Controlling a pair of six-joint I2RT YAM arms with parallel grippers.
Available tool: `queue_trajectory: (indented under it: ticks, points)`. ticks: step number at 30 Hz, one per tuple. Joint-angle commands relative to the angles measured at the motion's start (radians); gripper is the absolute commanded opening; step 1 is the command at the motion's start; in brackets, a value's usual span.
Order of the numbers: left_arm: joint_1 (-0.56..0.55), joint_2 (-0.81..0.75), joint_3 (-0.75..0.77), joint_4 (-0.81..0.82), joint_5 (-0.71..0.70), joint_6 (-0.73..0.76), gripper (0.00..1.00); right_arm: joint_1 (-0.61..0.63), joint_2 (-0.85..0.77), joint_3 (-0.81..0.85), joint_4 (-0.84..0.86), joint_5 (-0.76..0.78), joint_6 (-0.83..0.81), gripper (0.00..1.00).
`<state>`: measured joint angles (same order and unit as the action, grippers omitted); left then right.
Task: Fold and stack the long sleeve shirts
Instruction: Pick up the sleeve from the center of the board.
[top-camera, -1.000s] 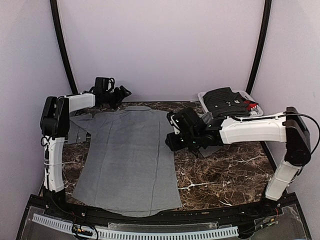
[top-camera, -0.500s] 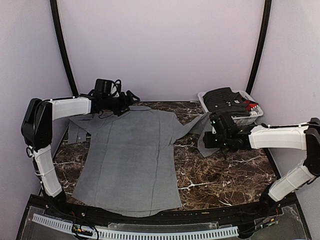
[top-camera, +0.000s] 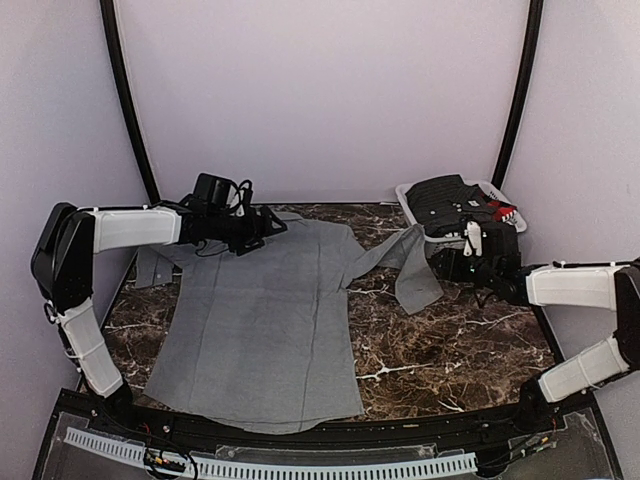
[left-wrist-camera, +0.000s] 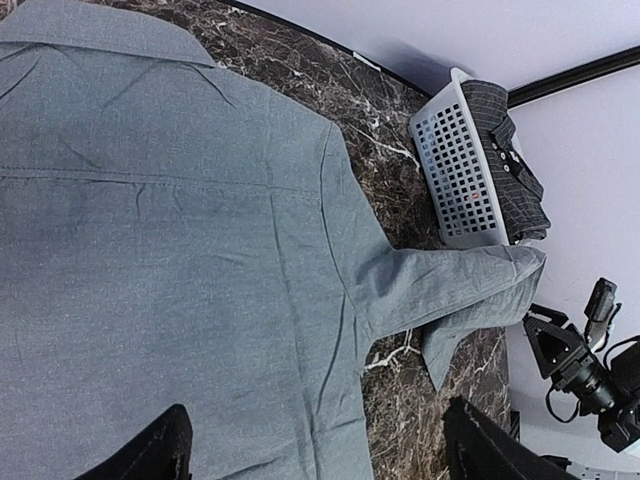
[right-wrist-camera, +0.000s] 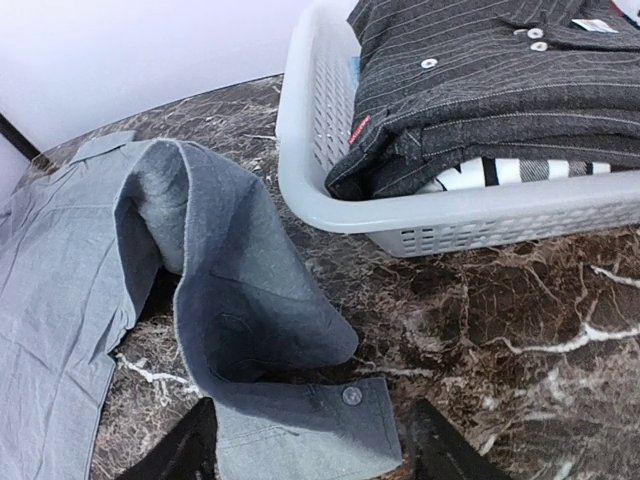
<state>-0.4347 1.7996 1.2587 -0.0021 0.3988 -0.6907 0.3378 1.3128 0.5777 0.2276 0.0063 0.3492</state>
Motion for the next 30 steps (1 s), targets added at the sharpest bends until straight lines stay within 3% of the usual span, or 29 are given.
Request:
queue_trajectory:
  ticks: [1, 14, 21, 30]
  points:
    - [0.001, -0.073, -0.029, -0.025, 0.007, 0.016, 0.86, -0.107, 0.088, 0.037, 0.121, -0.383, -0.095, 0.55]
    - [0.001, -0.135, -0.059, -0.074, -0.014, 0.035, 0.86, -0.124, 0.216, 0.037, 0.142, -0.508, -0.147, 0.56]
    - [0.001, -0.131, -0.06, -0.076, -0.008, 0.027, 0.86, -0.139, 0.17, 0.013, 0.126, -0.493, -0.106, 0.56]
    - [0.001, -0.122, -0.073, -0.057, 0.002, 0.017, 0.86, -0.226, 0.146, -0.074, 0.187, -0.616, -0.031, 0.56]
